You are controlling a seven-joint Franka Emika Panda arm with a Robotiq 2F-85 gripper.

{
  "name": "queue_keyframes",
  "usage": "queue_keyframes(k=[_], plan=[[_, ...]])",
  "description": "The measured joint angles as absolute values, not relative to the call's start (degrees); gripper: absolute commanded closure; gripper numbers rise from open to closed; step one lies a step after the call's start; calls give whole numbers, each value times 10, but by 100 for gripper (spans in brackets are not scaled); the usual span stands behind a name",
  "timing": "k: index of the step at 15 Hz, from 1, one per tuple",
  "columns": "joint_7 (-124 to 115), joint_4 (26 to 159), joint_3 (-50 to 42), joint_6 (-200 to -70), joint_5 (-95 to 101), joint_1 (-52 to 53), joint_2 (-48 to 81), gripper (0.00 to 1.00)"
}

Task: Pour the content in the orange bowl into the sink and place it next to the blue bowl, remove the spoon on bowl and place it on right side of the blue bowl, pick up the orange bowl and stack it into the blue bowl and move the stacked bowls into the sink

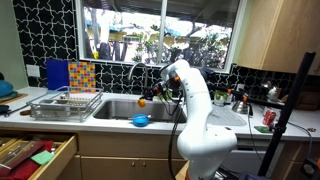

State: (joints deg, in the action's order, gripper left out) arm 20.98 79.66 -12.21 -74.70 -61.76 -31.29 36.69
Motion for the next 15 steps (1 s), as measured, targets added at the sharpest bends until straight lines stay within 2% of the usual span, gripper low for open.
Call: queue_keyframes(k=[5, 7, 15], plan=[[273, 805, -129, -784, -493, -268, 332, 99], [300, 812, -127, -811, -447, -252, 316, 96], [322, 816, -114, -828, -422, -244, 302, 99]])
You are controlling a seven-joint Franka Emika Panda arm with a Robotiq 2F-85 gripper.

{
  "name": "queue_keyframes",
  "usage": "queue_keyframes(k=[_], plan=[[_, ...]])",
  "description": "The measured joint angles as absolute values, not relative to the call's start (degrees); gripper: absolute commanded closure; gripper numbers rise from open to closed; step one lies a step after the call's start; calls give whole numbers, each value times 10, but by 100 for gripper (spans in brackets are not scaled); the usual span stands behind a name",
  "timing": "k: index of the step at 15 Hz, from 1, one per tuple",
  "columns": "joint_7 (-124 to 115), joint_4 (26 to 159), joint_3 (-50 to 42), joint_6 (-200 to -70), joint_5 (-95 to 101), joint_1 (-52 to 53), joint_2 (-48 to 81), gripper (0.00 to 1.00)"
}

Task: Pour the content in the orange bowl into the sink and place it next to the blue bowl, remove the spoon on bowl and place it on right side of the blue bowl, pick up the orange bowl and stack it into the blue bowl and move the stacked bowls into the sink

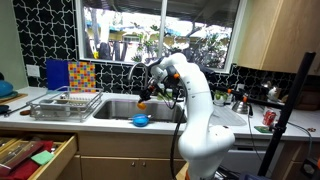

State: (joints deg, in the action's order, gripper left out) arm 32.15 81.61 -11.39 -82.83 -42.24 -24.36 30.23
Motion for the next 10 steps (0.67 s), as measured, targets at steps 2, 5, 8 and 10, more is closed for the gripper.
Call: queue_keyframes(k=[2, 5, 8, 10], plan=[[344, 816, -94, -815, -411, -238, 296, 99], [367, 818, -68, -793, -369, -210, 268, 99], [372, 834, -45, -790, -309, -166, 231, 99], [374, 854, -30, -800, -262, -133, 207, 99]])
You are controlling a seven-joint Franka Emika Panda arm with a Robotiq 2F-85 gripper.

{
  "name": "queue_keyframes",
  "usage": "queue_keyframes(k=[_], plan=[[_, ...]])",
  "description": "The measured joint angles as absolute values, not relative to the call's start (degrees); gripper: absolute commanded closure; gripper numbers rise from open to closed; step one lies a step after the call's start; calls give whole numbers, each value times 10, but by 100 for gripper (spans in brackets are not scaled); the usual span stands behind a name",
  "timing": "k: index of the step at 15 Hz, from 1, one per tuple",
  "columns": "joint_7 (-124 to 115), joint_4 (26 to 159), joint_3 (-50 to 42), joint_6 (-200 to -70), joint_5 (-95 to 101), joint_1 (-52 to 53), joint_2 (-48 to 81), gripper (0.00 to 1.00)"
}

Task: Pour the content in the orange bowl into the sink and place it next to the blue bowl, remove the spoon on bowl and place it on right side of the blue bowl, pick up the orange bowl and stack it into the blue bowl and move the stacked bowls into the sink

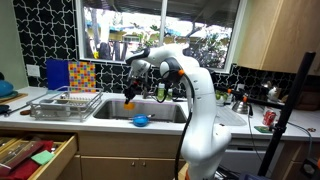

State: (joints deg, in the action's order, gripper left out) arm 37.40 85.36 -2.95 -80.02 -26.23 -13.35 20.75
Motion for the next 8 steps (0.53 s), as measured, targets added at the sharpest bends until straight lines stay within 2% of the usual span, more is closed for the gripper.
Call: queue_keyframes(k=[8], plan=[[410, 925, 10, -879, -148, -54, 160, 96]])
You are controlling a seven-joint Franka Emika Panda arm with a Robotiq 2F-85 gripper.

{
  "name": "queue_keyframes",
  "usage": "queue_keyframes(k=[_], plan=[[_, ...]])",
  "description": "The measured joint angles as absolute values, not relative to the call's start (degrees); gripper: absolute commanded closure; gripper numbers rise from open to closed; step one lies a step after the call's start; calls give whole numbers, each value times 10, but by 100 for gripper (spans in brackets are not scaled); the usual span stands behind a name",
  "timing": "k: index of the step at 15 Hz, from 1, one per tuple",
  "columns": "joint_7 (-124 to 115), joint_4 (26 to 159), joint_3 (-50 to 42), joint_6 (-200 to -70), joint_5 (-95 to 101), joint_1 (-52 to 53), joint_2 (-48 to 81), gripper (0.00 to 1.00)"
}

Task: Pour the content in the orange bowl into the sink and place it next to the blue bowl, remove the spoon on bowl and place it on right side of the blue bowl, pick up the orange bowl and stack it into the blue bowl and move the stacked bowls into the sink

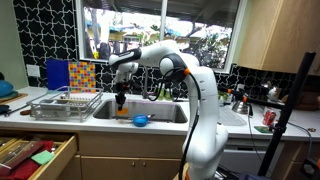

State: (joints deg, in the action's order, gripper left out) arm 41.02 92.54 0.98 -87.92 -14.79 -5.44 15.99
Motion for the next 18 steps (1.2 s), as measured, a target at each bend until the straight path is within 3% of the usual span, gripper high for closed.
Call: queue_keyframes(k=[5, 17, 18], plan=[[419, 930, 12, -898, -147, -55, 158, 99], [480, 1046, 45, -1136, -114, -16, 151, 99], [480, 1056, 47, -1153, -108, -13, 146, 95]])
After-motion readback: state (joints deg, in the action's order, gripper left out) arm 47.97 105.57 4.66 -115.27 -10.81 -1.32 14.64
